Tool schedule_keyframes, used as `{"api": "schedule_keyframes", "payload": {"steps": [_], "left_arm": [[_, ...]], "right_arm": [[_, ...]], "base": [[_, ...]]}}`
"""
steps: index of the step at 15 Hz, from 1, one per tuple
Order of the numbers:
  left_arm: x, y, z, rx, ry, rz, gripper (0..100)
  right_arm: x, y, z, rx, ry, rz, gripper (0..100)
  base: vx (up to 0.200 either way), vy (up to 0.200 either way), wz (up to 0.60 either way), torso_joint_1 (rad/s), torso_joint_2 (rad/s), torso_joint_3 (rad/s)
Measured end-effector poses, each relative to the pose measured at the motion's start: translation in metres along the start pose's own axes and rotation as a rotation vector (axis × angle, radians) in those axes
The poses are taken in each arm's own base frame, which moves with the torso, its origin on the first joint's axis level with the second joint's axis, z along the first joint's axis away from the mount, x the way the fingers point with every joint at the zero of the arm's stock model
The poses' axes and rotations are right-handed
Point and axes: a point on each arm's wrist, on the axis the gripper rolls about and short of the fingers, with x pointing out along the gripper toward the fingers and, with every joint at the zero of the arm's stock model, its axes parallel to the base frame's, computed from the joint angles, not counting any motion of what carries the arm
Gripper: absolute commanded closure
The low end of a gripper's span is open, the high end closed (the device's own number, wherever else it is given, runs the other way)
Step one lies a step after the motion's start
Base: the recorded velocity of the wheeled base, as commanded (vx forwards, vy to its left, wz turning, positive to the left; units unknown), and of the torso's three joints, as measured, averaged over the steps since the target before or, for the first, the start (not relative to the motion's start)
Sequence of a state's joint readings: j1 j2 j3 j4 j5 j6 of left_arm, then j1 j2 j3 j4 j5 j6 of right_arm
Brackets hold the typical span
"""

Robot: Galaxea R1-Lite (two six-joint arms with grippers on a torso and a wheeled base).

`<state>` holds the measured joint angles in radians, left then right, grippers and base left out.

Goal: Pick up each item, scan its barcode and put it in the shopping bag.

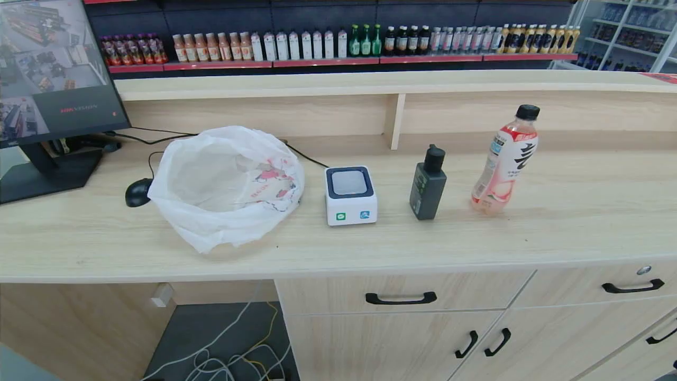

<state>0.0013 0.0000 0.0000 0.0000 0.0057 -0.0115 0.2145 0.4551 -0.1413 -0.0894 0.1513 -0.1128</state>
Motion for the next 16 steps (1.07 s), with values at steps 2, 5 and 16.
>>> {"api": "schedule_keyframes", "payload": {"steps": [2,5,16], "left_arm": [[0.000,0.000,0.000,0.000,0.000,0.000,0],[0.000,0.000,0.000,0.000,0.000,0.000,0],[0.000,0.000,0.000,0.000,0.000,0.000,0]], "right_arm": [[0.014,-0.003,0.016,-0.030,-0.022,0.025,0],[0.041,-0.006,0.035,-0.046,-0.030,0.063,0],[0.139,-0.001,0.083,-0.105,-0.330,0.123,0]], "base": [[0.000,0.000,0.00,0.000,0.00,0.000],[0.000,0.000,0.00,0.000,0.00,0.000],[0.000,0.000,0.00,0.000,0.00,0.000]]}}
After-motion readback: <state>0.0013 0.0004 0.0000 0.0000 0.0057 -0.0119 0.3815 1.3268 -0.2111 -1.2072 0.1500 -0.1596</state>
